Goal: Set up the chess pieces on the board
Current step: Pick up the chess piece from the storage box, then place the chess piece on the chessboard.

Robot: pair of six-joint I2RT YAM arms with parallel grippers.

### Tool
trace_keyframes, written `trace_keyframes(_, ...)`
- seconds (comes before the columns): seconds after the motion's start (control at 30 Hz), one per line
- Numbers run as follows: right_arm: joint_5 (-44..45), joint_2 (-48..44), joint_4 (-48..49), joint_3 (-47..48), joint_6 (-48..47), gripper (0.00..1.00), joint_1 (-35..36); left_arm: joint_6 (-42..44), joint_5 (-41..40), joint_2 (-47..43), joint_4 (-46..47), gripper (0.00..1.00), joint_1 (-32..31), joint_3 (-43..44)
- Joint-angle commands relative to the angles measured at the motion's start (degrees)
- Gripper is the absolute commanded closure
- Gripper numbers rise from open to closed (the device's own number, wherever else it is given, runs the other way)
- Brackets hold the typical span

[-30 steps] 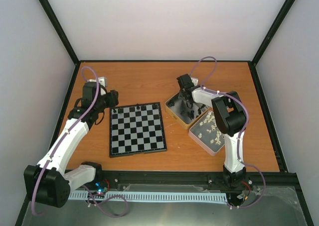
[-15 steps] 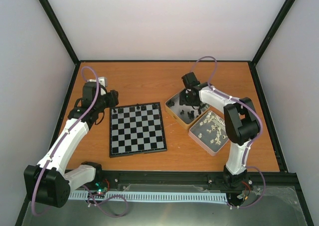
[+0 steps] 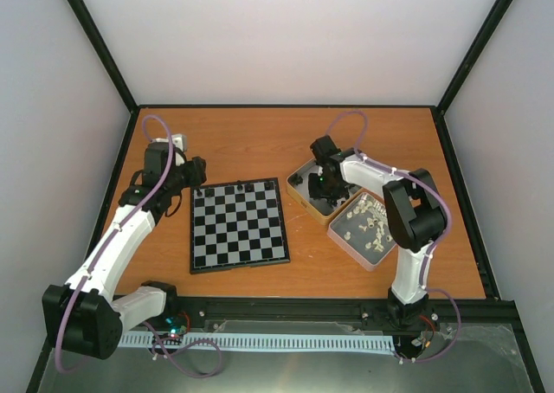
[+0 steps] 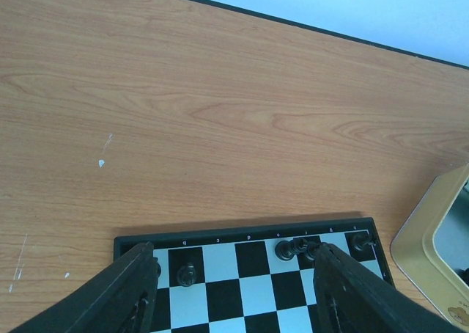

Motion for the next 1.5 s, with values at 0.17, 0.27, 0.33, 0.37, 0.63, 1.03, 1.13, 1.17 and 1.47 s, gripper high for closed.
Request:
trace_keyframes(0.17,3.3,4.2,-0.1,2.4,3.5,0.65,0.4,0.8,-0.1,0.1,0.7,0.41,0.2,0.5)
trace_keyframes(0.27,4.7,5.6,0.5,3.5,3.7,0.72,0.4,0.9,-0.1,0.1,0.7,0.41,0.3,0.4)
trace_keyframes(0.33,5.5,6.1,0.9,4.1,4.0,0.77,0.3,0.9,-0.1,0.1,0.7,0.41,0.3,0.4)
trace_keyframes(0.37,5.8,6.1,1.2,4.3,4.1,0.8,0.3,0.9,-0.2,0.0,0.8,0.4,0.3,0.5)
trace_keyframes(0.63,7.3,2.7,6.1,2.9,5.7,0.84,0.0,1.2,2.7,-0.2,1.7,0.41,0.3,0.1)
trace_keyframes(1.03,6.0,-9.7,19.6,-7.0,10.8,0.83,-1.0,-3.5,22.3,2.5,13.7,0.41,-3.5,-4.4)
trace_keyframes(1.13,5.0,-13.5,21.7,-10.0,12.2,0.83,-1.1,-6.2,21.6,4.8,16.5,0.41,-9.0,-3.9)
trace_keyframes(1.17,4.6,-14.7,22.3,-11.0,12.7,0.83,-1.2,-7.2,21.7,5.6,18.0,0.41,-10.4,-3.9)
trace_keyframes(1.47,-4.5,-27.8,30.7,-23.5,21.2,0.83,-5.1,-16.5,27.3,13.4,31.9,0.41,-18.4,-4.7)
